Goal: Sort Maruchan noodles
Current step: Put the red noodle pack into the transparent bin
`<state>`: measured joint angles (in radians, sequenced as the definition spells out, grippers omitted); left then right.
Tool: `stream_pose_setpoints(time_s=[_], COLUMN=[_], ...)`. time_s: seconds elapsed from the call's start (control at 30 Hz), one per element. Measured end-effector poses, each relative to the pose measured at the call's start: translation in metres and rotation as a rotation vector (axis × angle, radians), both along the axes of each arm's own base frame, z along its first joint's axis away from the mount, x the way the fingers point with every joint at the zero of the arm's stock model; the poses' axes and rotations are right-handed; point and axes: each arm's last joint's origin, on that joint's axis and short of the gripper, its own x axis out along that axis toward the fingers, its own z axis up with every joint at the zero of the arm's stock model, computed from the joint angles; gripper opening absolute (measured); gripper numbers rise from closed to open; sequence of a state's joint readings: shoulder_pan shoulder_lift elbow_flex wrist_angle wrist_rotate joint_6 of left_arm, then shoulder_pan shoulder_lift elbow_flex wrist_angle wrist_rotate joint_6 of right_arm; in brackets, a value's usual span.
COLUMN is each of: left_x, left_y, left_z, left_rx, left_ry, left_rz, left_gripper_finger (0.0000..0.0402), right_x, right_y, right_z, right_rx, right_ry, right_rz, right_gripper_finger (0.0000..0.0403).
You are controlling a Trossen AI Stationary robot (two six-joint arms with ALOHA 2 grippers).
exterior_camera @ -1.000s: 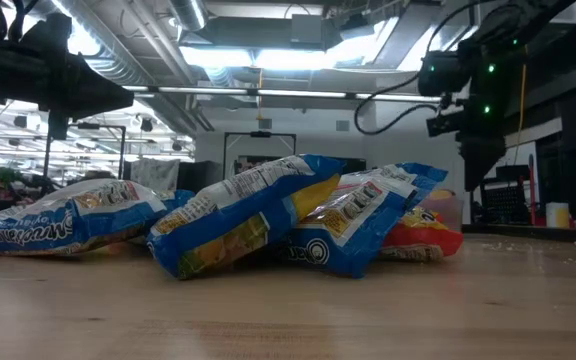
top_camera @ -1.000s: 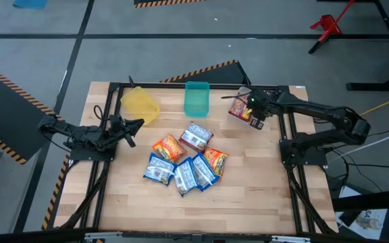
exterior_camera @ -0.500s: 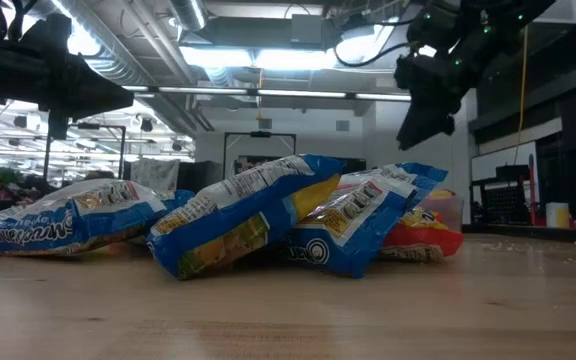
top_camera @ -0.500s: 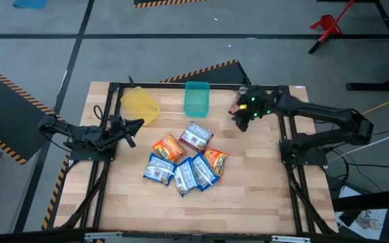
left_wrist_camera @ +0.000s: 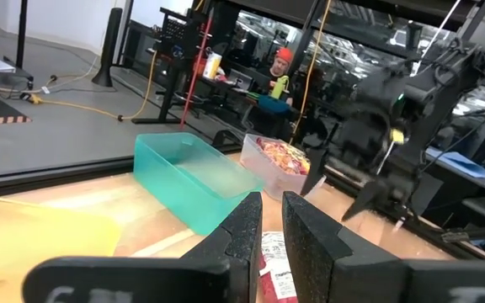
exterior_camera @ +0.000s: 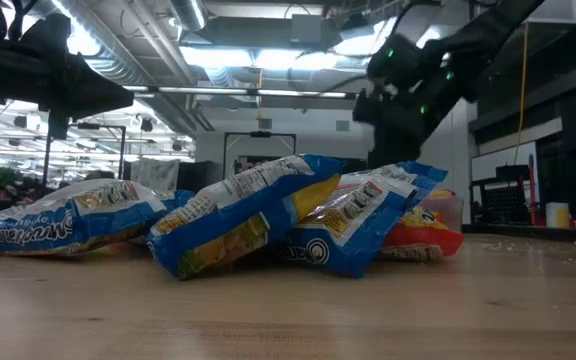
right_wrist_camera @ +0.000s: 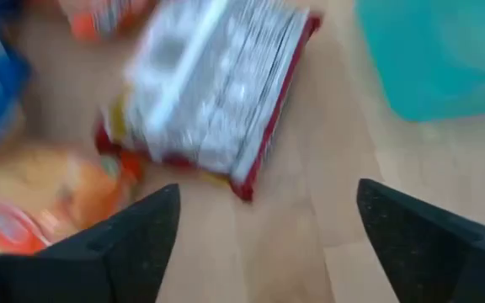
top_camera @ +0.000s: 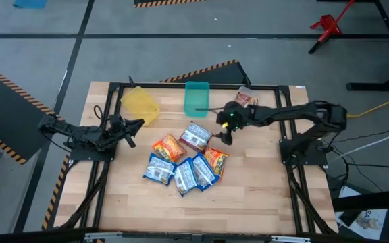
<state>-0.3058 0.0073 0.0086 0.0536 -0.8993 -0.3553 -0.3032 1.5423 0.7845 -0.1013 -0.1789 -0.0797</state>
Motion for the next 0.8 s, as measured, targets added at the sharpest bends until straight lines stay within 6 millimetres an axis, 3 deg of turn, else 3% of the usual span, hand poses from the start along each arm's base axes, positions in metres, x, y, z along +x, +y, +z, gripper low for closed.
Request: stream_pose_setpoints(time_s=[0.2, 0.8], left_x=[0.0, 0.0], left_y=[0.0, 0.0], left_z=[0.0, 0.0], left_rx=[0.0, 0.0], left_ry=[0.0, 0.0], left_rz=[0.0, 0.0], left_gripper_finger=[0.0044, 0.0044], right_x=[0.018, 0.031], right_y=[-0.006, -0.006], right_z=[-0.009, -0.038], right_rx=[-0.106, -0.091], right_ry=[0.032, 0.072], right_rz=[0.085, 0.19], right_gripper_finger=[0.0358, 0.0357])
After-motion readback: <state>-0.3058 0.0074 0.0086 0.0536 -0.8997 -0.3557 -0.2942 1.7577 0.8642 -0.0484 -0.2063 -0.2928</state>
